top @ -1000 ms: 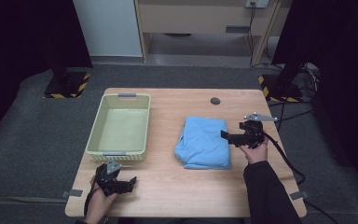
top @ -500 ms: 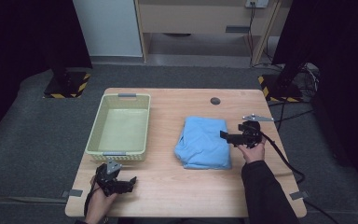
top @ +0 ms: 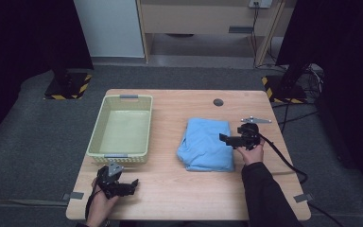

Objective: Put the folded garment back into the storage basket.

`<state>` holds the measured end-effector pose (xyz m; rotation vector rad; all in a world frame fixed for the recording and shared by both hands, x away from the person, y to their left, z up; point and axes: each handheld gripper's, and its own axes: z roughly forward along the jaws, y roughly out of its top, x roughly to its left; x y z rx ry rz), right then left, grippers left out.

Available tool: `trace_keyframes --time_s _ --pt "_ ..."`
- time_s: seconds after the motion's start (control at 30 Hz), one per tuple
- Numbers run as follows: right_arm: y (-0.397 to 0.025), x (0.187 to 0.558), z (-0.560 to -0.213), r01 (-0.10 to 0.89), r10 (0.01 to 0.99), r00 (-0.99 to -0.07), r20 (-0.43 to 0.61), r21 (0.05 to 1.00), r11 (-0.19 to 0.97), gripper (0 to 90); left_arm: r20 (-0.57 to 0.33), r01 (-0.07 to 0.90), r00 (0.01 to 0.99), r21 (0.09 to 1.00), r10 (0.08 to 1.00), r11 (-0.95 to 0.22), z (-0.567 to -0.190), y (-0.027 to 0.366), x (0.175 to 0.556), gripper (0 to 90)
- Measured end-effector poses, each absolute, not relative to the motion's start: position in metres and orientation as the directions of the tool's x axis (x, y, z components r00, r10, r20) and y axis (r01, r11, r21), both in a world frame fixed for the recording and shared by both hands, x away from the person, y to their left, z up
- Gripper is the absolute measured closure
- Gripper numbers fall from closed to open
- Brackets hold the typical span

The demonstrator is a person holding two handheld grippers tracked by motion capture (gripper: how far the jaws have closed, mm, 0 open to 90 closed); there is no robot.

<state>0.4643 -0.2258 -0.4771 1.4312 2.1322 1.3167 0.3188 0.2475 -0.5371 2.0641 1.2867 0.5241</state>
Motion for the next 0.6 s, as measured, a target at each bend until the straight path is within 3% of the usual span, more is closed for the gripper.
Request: trace_keyframes --time_s 0.6 --pt "-0.221 0.478 -0.498 0.641 0.836 -0.475 0.273 0.759 0.117 0.6 -0.001 0.641 0.441 0.7 0.898 -0.315 -0.537 0.247 0.319 0.0"
